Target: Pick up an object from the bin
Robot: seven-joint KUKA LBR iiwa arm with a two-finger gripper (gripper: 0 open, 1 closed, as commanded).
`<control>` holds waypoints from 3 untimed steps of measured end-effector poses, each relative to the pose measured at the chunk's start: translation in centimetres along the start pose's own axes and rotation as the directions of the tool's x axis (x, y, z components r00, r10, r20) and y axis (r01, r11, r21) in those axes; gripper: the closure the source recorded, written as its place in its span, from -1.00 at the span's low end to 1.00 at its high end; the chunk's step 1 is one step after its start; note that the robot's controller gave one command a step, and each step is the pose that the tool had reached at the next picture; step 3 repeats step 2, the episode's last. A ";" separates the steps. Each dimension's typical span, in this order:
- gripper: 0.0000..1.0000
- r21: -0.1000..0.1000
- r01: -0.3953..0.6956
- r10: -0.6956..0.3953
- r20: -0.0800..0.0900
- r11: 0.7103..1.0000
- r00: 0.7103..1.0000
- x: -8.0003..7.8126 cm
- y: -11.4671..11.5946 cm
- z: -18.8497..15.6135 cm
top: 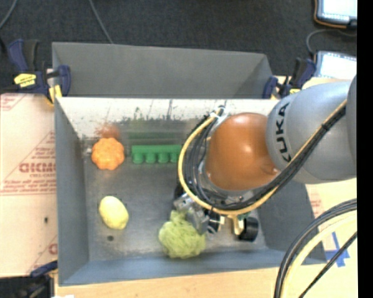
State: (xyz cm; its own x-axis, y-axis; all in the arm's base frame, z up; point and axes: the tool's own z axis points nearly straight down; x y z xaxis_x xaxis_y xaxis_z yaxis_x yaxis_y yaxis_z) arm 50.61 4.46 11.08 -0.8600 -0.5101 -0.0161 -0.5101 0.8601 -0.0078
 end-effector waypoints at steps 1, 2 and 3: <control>1.00 -0.001 0.000 0.000 0.000 1.000 1.000 0.0 0.0 0.0; 1.00 -0.002 0.219 -0.219 0.002 0.976 0.976 -7.0 -1.3 2.4; 1.00 -0.002 0.219 -0.219 0.002 0.976 0.976 -7.0 -1.3 2.4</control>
Offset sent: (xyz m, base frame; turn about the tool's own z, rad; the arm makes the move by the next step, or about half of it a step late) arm 0.0659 0.0237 -0.0240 -0.2247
